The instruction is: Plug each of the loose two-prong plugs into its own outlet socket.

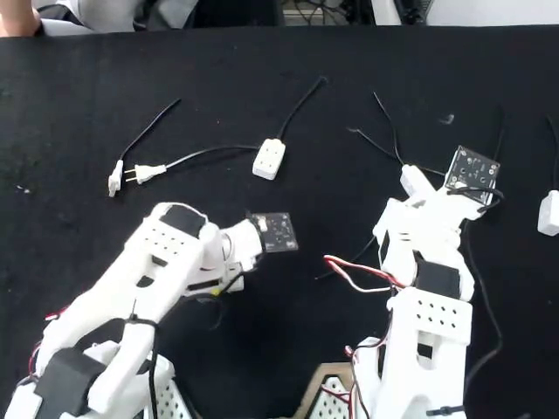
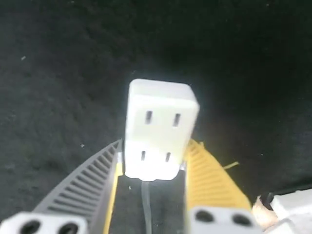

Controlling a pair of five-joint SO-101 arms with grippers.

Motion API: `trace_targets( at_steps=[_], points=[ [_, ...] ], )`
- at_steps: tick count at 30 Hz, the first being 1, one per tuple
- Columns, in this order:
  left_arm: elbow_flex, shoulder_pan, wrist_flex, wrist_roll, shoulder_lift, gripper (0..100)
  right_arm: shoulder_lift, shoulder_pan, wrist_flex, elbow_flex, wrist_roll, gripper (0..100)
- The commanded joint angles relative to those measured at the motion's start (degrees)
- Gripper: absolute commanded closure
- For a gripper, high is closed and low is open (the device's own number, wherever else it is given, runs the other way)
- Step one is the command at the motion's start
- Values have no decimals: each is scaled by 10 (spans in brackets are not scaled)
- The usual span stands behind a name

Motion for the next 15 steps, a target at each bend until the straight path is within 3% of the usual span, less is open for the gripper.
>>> trace_targets(
  at_steps=[1, 6, 12, 15],
  points=[
    [-2, -22, -24, -6, -9, 722, -16, -7, -10, -1, 5, 698],
    [-3, -101, -48, -9, 4, 751, -16, -7, -10, 2, 5, 698],
    [-3, -159, 56, -6, -40, 752, -16, -24, -10, 1, 6, 698],
    [53, -163, -16, 48, -60, 777, -16, -38, -10, 2, 6, 698]
  ],
)
